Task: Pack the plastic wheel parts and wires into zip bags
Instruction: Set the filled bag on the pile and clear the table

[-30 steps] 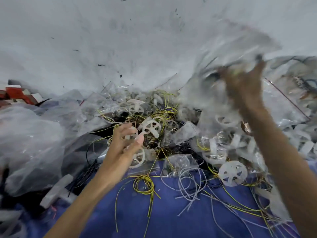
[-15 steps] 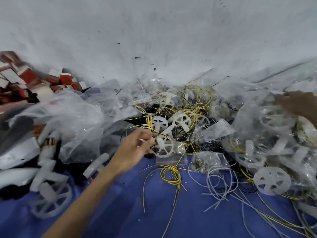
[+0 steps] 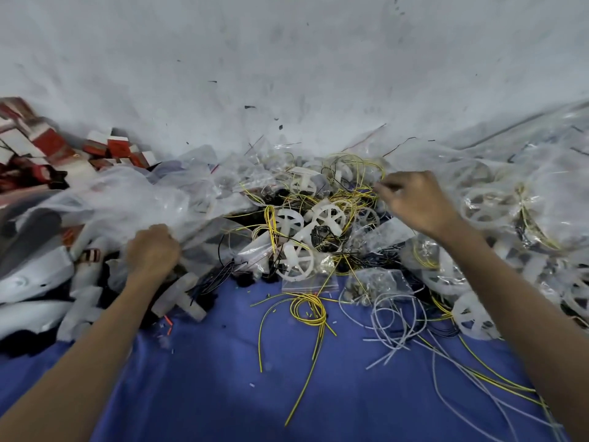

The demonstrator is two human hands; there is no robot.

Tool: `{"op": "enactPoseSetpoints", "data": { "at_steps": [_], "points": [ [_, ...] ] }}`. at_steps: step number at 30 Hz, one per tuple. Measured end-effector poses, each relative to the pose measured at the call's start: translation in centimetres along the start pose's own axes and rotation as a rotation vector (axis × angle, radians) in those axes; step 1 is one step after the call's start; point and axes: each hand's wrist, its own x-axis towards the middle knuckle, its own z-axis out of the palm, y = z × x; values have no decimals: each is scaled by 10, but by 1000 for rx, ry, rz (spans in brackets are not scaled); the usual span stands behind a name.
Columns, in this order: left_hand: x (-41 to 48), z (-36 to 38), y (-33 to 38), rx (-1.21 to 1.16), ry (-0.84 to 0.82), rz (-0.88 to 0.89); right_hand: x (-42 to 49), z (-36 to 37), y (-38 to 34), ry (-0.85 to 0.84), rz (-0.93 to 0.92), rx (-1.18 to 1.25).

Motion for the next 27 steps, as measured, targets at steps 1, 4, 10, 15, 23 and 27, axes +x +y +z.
{"op": "enactPoseSetpoints", "data": {
  "at_steps": [1,4,10,15,23,27],
  "points": [
    [-3,-6,6,-41,72,17,-4,5,-12,-23,27,89],
    [-24,-29,37,-298,318,212,-16,16,-47,-64,158,462],
    [-111,-57,73,-374,279,1157,-55,20,-78,-306,251,1435],
    [-161,-37,47,-94,18,1402,-106,27,-68,-298,470,1144],
    [-172,-14,27,-101,-249,1317,-143,47,-72,-198,103,528],
    [-170,-9,24,-217,-275,1275,-145,57,-82,-451,78,478]
  ]
}}
